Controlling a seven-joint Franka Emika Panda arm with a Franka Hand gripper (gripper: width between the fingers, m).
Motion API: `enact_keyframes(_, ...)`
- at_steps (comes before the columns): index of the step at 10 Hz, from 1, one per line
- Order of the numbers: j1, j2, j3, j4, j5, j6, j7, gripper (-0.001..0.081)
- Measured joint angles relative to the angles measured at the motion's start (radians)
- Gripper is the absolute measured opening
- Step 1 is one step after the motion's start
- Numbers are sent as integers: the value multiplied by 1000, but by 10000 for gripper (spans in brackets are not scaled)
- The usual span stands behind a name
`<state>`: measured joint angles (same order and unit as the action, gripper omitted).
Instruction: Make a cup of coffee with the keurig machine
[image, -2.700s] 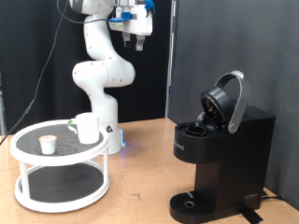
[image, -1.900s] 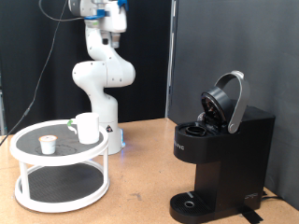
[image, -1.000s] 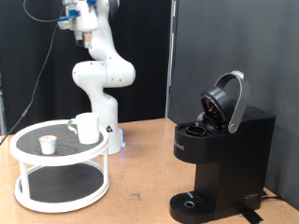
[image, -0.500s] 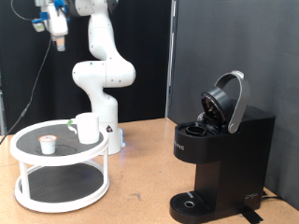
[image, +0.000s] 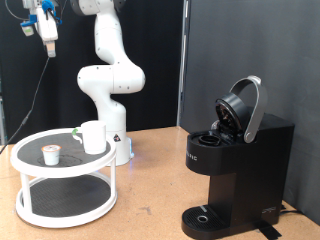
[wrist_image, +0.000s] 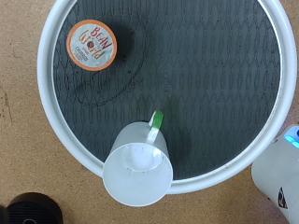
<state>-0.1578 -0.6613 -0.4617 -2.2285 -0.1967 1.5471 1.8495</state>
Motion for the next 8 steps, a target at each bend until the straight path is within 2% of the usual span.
enact_keyframes(2,-1,7,-8,-26,2,46,14,734)
enact_keyframes(4,-1,27,-19,-64,2,138,47,734)
enact_keyframes(8,-2,117,-45,-144,1,319,58,734)
